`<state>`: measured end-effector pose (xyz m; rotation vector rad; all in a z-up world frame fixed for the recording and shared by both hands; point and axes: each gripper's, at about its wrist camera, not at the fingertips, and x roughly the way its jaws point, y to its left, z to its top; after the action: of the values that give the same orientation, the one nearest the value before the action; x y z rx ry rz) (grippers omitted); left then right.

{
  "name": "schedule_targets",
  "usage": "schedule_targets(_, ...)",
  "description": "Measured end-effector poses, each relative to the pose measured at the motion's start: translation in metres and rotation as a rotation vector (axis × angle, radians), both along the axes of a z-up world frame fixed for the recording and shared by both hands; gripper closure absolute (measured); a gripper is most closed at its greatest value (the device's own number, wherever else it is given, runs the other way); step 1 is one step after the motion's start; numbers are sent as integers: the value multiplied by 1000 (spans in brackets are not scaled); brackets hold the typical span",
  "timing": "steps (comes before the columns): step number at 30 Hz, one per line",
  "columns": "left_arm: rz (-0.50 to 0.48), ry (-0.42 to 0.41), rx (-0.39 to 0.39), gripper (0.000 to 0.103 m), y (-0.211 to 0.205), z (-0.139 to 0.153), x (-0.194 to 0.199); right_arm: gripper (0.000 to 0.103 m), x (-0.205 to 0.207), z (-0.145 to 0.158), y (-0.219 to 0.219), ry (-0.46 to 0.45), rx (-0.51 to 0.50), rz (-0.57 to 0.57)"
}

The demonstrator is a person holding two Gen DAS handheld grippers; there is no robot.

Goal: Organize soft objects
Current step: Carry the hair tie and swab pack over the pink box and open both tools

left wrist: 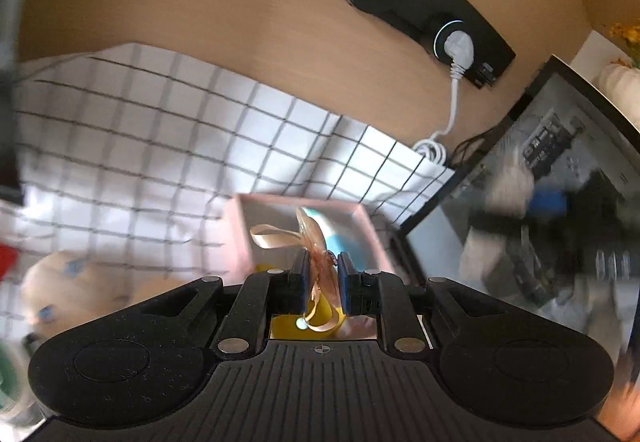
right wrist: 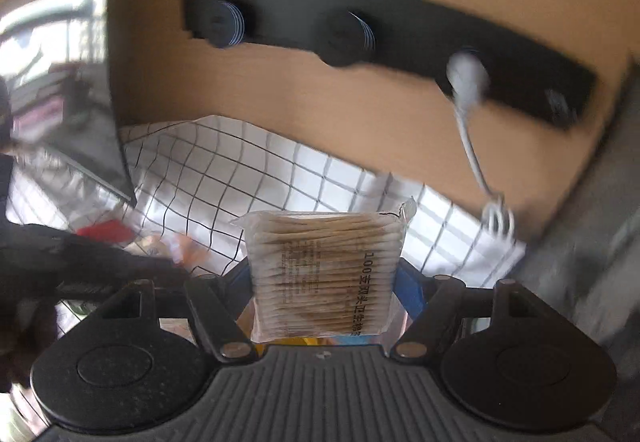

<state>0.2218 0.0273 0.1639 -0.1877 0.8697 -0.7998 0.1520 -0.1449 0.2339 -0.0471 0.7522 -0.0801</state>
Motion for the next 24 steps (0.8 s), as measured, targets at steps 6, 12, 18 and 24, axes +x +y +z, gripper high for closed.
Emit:
schedule_targets(6,-44,66,19,85,-65,-17,43,31,7,-67,-28,22,44,-92)
schedule_targets(12,-83,233,164,85,-129,-76,89,31,16,-113,-46,81,142,-84)
schedule_targets(18,-78,188,326,85,-137,-99,101,31,34,-157,-32,185,108,-42)
schedule_targets(24,-31,101,169,85,-87,-61,92,31,37,-172,-30,148,137,-65)
